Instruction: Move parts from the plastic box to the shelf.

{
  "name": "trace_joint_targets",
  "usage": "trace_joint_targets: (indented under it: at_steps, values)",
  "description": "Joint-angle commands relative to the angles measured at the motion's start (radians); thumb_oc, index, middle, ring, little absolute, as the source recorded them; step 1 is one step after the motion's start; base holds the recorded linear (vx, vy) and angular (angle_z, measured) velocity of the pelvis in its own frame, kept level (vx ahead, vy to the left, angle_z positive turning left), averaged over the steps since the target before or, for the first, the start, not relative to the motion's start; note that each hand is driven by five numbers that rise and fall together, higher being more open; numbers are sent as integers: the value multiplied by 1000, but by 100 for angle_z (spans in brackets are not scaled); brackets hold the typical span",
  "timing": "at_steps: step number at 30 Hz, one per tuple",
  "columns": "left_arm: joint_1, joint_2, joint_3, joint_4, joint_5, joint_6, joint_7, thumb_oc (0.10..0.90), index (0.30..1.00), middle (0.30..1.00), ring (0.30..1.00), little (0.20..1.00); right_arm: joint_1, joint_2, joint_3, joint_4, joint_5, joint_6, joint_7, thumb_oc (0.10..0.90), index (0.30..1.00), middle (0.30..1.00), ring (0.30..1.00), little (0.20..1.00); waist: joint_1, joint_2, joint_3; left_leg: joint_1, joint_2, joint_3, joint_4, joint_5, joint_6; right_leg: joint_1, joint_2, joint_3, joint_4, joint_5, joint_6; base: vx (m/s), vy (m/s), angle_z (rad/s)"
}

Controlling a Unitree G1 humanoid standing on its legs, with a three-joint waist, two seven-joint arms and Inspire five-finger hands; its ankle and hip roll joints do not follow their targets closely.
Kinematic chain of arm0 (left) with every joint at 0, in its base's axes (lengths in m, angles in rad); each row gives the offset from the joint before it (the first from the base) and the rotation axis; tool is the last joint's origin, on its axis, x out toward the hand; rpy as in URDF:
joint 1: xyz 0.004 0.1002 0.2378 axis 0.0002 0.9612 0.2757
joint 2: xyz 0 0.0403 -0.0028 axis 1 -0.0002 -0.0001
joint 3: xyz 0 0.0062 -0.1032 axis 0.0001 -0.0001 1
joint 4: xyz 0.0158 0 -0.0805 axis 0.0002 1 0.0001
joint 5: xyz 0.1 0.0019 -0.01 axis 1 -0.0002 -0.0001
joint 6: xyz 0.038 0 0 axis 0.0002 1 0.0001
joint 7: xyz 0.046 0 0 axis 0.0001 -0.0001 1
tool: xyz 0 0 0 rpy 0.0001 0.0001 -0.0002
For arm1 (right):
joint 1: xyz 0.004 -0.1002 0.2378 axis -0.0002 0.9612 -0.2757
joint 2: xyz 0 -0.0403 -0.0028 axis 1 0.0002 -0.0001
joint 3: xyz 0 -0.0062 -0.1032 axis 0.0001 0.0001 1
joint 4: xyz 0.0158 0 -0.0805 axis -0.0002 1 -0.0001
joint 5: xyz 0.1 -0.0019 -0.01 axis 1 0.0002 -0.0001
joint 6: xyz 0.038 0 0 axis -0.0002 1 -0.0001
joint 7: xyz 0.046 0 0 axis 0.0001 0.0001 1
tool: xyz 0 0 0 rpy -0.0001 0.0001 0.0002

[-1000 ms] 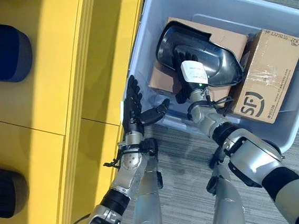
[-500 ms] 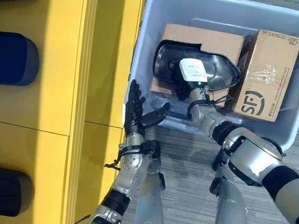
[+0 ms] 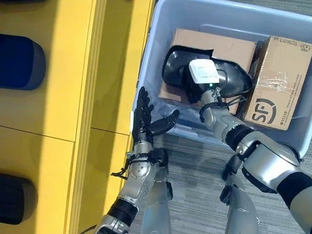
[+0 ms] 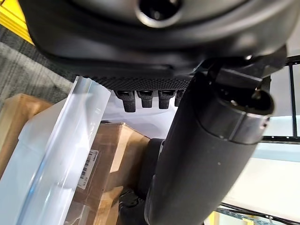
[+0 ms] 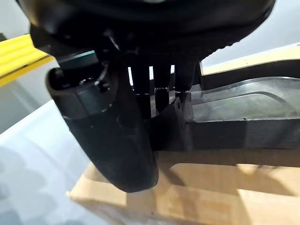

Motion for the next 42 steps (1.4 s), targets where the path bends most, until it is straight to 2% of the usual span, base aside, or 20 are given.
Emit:
trace_joint_targets:
  at_steps: [1,7,11,15,16,19,20,23,26,28,31,34,42]
  values:
    - [90,46,-25,-15,-54,28,11,900,1000,1000,1000,1000,33,-10,-13,43,-11,28,99,400,300,300,300,300,28,-31,86,82,7,44,-7,-36,-15,160,-28,94,91,-76,62,-32,-5,-4]
    - [100,56,8,-4,-49,29,5,900,1000,1000,1000,1000,47,-51,4,-84,-37,6,106,400,300,300,300,300,6,-52,82,149,20,51,-23,-27,-22,202,-20,103,80,-78,59,-18,-4,-3]
    - [139,74,68,-17,-42,29,-5,900,1000,1000,1000,1000,66,-151,13,-322,-81,-25,137,400,300,300,300,300,-30,-81,49,198,35,63,-37,-21,-33,236,-13,113,61,-81,58,-7,-14,-12]
    - [159,82,103,-19,-29,33,-10,900,1000,1000,1000,1000,100,-217,-7,-462,-88,-43,152,400,300,300,300,300,-50,-92,30,223,45,74,-50,-13,-39,247,-7,118,50,-80,58,0,0,-10]
    - [182,85,131,-29,-23,36,-18,900,1000,1000,1000,1000,123,-271,-28,-583,-96,-68,170,400,300,300,300,300,-66,-102,13,242,51,82,-61,-10,-42,254,-2,123,42,-79,57,-3,-7,-16]
    - [202,92,157,-35,-11,36,-27,900,1000,1000,1000,1000,161,-330,-47,-695,-100,-100,191,400,300,300,300,300,-79,-108,-5,267,58,92,-75,-6,-45,266,3,132,30,-80,58,16,-21,-19]
    - [226,102,180,-42,2,37,-44,900,1000,1000,1000,1000,190,-401,-64,-807,-102,-136,211,400,300,300,300,300,-94,-114,-23,296,65,103,-90,-2,-52,282,7,137,20,-83,61,16,-36,-21]
    - [260,108,203,-46,12,39,-69,900,1000,1000,1000,1000,239,-477,-98,-939,-77,-185,249,400,300,300,300,300,-110,-117,-55,325,74,120,-108,8,-57,293,14,146,7,-78,61,23,-27,-28]
    - [288,112,226,-53,21,44,-88,900,1000,1000,1000,1000,277,-549,-134,-1051,-18,-225,285,400,300,300,300,300,-121,-118,-81,359,83,133,-120,14,-62,311,21,155,2,-80,62,32,-41,-17]
    - [318,121,244,-61,28,44,-112,900,1000,1000,1000,1000,299,-634,-151,-1145,47,-272,329,400,300,300,300,300,-134,-116,-110,391,92,145,-127,15,-66,328,30,167,-3,-85,61,51,-59,-21]
    - [344,134,253,-64,33,45,-142,900,1000,1000,1000,1000,254,-739,-116,-1199,113,-316,384,400,300,300,300,300,-139,-112,-141,421,102,157,-134,19,-73,346,36,172,-7,-91,61,57,-48,-15]
    - [366,151,250,-67,57,43,-167,900,1000,1000,1000,1000,196,-835,-61,-1194,156,-333,422,400,300,300,300,300,-142,-107,-170,452,110,168,-139,21,-78,366,41,175,-7,-97,61,63,-27,-11]
    - [384,179,250,-67,98,37,-196,900,1000,1000,1000,1000,50,-960,77,-1180,215,-368,479,400,300,300,300,300,-152,-92,-212,497,120,175,-131,24,-83,398,52,181,2,-109,59,55,-22,-6]
